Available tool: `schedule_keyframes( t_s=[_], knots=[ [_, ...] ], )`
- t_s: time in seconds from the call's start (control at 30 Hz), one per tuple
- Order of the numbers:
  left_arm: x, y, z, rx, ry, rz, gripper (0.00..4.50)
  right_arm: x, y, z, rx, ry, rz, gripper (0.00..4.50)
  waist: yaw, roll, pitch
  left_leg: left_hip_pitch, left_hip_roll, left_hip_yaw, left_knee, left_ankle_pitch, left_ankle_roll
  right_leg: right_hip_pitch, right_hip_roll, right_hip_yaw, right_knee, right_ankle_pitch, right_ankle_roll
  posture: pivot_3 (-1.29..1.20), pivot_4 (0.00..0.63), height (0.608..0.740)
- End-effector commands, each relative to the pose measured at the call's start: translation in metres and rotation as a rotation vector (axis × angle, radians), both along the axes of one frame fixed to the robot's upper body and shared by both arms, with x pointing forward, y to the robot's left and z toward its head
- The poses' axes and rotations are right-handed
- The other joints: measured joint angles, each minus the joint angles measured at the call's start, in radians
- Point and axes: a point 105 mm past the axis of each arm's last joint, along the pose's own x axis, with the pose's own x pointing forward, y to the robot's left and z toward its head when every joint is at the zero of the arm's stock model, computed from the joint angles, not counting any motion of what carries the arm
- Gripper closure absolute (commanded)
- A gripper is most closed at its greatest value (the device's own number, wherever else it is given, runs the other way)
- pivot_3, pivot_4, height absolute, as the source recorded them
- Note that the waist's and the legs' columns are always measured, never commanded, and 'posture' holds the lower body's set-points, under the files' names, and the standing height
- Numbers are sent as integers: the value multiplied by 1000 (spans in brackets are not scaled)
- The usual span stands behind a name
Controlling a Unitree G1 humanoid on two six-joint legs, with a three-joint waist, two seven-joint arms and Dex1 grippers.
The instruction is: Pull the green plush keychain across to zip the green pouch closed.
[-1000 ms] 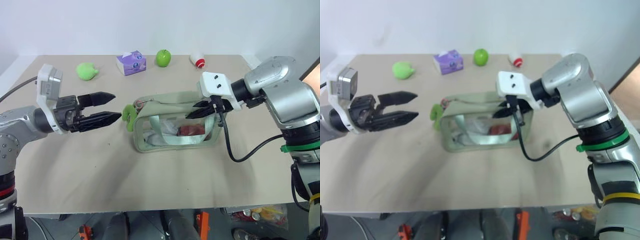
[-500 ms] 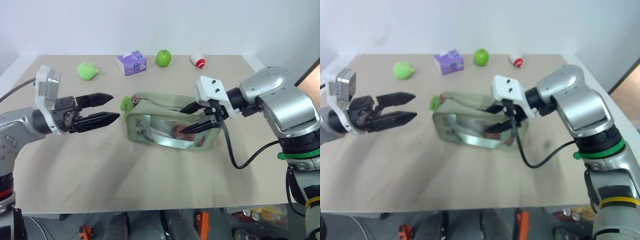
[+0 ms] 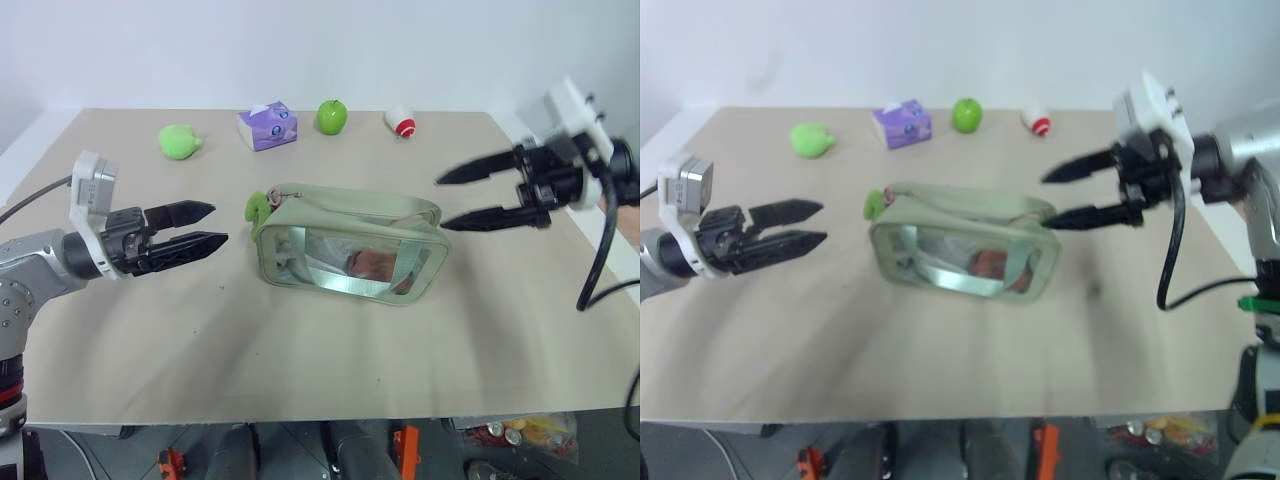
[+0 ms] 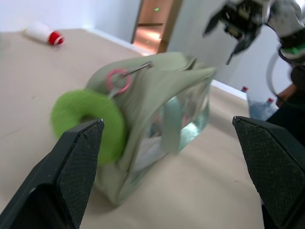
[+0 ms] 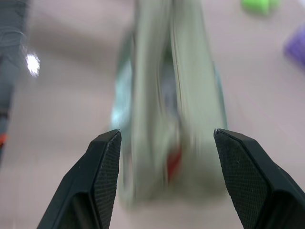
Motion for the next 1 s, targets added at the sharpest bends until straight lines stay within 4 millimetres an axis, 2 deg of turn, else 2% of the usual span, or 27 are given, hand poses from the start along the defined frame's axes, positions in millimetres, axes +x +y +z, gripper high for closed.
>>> schedule_keyframes(
  t_s=[0.03, 0.33, 0.53, 0.8, 0.83, 0.87, 1.0],
  knots=[
    [-4, 4, 10, 5, -52, 12, 0, -12, -12, 8, -50, -71, -6, 1312, -2, 0, 0, 0, 0, 0, 0, 0, 0, 0, 0, 0, 0, 0, 0, 0, 150, 740],
    [3, 2, 9, -4, -44, 13, 0, -15, -4, -16, 5, -15, -30, 1312, -6, 0, 0, 2, 1, 0, 1, 0, 0, 1, 1, 0, 1, 1, 1, 0, 150, 740],
    [0, -1, 9, -4, -46, 10, 0, -1, 0, -33, 17, -1, -58, 1312, -6, 0, 0, 1, 1, 0, 2, 0, 0, 1, 1, 0, 1, 1, 1, 0, 150, 740],
    [-3, 0, 10, -2, -50, 24, 0, 10, 1, -39, 14, 0, -66, 1312, -5, 0, 0, 1, 0, 0, 2, 0, 0, 1, 1, 0, 1, 1, 1, 0, 150, 740],
    [-3, 0, 10, -2, -49, 28, 0, 11, 1, -39, 19, 1, -68, 1842, -5, 0, 0, 1, 0, 0, 1, 0, 0, 1, 1, 0, 1, 1, 1, 0, 150, 740],
    [-3, 1, 10, -2, -48, 30, 0, 12, 2, -38, 23, 1, -69, 2070, -5, 0, 0, 1, 1, 0, 1, 0, 0, 1, 1, 0, 1, 1, 1, 0, 150, 740],
    [-2, 6, 7, -1, -37, 59, 0, 12, 4, -34, 33, -8, -57, 3449, -5, 0, 0, 1, 1, 0, 2, 0, 0, 1, 1, 0, 1, 1, 1, 0, 150, 740]
  ],
)
